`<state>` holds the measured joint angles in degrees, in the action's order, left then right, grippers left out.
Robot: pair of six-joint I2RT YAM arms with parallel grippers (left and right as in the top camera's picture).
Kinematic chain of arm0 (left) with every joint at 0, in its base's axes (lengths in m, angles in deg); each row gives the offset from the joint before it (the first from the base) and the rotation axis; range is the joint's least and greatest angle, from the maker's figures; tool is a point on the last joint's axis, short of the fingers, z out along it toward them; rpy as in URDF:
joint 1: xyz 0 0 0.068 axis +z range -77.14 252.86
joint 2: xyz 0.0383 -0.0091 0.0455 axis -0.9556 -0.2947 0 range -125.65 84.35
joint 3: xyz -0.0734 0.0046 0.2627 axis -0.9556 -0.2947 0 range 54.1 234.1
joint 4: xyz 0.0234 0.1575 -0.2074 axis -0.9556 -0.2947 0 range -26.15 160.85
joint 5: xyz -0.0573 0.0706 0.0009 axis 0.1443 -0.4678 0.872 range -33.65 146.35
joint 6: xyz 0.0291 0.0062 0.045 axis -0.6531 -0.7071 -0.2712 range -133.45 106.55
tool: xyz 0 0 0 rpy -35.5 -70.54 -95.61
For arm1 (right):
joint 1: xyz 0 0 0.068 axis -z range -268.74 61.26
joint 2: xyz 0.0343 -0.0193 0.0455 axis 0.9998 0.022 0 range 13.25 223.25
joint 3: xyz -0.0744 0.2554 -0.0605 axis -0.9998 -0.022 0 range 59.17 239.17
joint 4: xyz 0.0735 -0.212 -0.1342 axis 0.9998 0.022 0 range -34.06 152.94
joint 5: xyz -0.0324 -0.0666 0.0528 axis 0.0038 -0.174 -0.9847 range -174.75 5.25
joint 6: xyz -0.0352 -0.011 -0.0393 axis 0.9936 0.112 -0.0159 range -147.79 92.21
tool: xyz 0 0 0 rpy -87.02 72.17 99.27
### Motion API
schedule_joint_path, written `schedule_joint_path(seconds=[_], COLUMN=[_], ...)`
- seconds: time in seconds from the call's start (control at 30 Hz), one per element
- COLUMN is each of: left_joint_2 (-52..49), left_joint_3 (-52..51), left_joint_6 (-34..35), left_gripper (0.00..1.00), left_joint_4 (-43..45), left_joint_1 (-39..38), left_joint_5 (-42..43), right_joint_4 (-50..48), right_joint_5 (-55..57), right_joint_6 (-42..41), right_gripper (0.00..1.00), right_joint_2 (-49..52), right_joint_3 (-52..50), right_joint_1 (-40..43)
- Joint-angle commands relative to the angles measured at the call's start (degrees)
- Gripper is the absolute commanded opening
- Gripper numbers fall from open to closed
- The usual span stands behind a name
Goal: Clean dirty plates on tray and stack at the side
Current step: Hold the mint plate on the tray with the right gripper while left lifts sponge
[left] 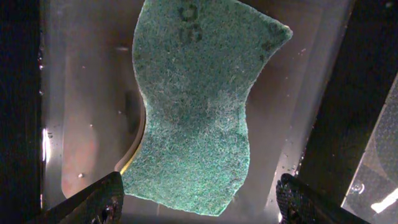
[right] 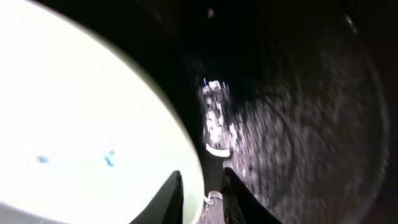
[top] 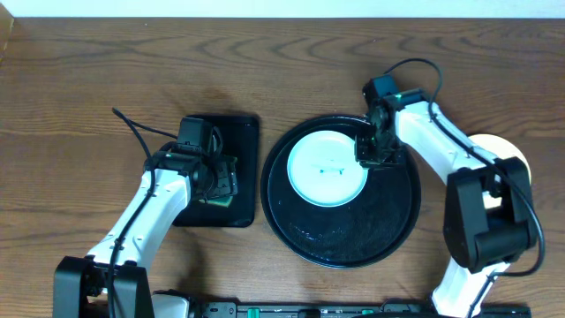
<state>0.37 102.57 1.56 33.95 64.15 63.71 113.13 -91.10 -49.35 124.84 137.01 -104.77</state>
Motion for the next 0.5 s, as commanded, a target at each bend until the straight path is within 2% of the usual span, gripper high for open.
schedule_joint_path(seconds=[0.0, 0.03, 0.1, 0.23, 0.47], left_joint_2=[0.52, 0.52, 0.52, 0.52, 0.52], left_joint_3=[1.09, 1.09, 1.09, 1.09, 1.09], left_joint_6=[0.04, 0.04, 0.04, 0.07, 0.04], left_gripper=[0.79, 0.79, 0.79, 0.79, 0.79], left_joint_4=[-0.15, -0.15, -0.13, -0.15, -0.17], left_joint_1=[0.28, 0.28, 0.28, 0.28, 0.28], left_joint_5=[0.11, 0.11, 0.13, 0.13, 0.13], right_joint_4=[1.05, 1.09, -0.2, -4.33, -9.94], right_joint_5=[-0.61, -0.61, -0.68, -5.33, -5.51], right_joint_6=[3.21, 4.42, 7.52, 15.54, 16.52], right_gripper=[0.18, 0.18, 0.27, 0.28, 0.33], right_joint_2=[-1.88, -1.86, -1.81, -1.81, -1.81], right_joint_3=[0.68, 0.52, -0.35, -1.57, -2.38], right_joint_1=[2.4, 2.58, 2.67, 2.25, 2.16])
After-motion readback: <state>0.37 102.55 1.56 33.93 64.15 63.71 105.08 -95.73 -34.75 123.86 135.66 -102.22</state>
